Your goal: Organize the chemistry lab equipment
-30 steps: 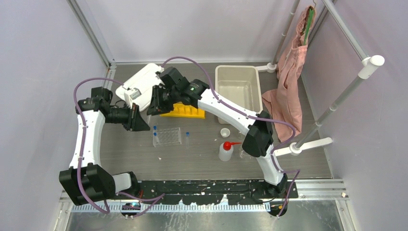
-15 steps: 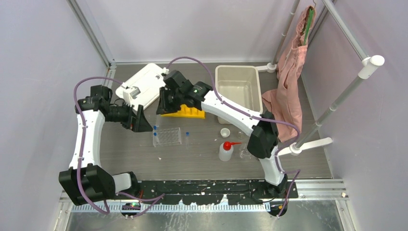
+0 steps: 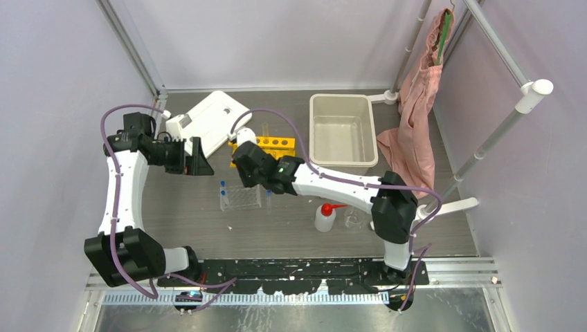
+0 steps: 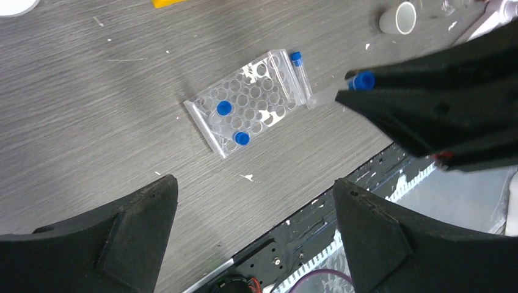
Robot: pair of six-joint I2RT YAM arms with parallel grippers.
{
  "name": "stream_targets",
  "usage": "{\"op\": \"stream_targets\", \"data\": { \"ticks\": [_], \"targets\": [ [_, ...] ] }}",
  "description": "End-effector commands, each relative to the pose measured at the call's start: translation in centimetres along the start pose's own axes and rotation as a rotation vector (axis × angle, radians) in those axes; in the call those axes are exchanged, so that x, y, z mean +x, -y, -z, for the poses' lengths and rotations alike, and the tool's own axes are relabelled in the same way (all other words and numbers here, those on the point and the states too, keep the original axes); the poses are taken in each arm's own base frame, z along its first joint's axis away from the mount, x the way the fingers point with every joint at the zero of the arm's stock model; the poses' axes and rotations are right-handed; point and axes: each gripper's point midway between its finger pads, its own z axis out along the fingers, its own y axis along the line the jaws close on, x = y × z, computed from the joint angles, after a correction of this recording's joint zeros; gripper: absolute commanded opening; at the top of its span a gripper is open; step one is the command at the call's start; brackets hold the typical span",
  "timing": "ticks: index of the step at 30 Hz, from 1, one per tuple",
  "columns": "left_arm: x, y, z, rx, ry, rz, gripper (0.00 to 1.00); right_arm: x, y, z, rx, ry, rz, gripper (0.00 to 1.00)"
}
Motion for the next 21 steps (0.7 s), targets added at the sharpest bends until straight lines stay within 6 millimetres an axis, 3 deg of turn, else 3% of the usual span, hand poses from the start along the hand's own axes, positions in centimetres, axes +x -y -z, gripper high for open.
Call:
{"op": "stream_targets", "data": {
  "ticks": [1, 9, 17, 21],
  "targets": [
    [-1.9, -1.2, 1.0, -0.068, 0.058, 0.019, 0.99, -3.5, -1.6, -0.5, 0.005, 0.210, 0.084, 0.01],
    [-2.0, -3.2, 1.2, -0.102, 0.055, 0.093, 1.00, -1.0, -4.5, -3.0, -0.023, 0.222, 0.163, 0.01],
    [-1.9, -3.7, 1.1, -0.103, 0.060, 0.101, 1.00, 1.2, -4.4, -5.0, -0.012, 0.186, 0.169, 0.01],
    [-1.8, -3.6, 1.1, -0.098, 0.059, 0.098, 1.00, 1.4, -4.4, -5.5, -0.006, 0.191, 0.168, 0.01]
  ]
}}
